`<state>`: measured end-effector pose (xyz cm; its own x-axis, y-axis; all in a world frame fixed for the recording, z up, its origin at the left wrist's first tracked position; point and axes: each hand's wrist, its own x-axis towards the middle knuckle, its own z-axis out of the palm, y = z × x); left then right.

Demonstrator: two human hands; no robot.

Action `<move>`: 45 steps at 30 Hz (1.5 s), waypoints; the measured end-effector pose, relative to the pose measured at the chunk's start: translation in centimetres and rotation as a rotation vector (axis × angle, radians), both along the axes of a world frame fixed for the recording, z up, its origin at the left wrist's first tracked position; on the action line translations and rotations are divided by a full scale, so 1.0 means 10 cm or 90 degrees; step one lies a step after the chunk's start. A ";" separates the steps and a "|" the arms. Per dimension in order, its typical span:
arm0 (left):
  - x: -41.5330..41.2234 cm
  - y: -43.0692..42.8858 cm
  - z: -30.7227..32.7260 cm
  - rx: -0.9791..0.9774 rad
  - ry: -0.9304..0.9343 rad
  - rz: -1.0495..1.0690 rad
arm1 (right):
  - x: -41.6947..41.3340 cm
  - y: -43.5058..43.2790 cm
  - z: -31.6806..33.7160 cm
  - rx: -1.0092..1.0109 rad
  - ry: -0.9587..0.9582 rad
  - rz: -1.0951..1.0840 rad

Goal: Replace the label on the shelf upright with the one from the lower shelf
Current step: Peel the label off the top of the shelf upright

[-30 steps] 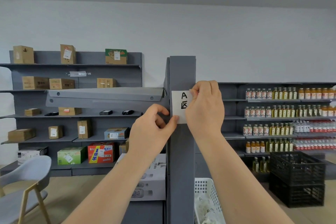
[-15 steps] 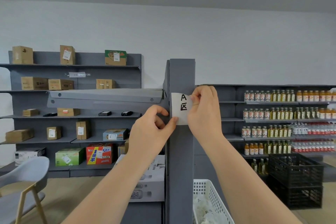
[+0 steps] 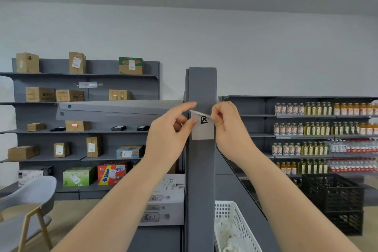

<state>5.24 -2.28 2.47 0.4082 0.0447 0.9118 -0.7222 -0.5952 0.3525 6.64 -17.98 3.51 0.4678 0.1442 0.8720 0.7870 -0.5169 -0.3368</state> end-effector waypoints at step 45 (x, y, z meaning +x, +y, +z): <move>-0.41 -0.42 -0.74 -0.250 0.414 -0.364 | -0.68 -0.64 -1.00 0.235 0.377 0.285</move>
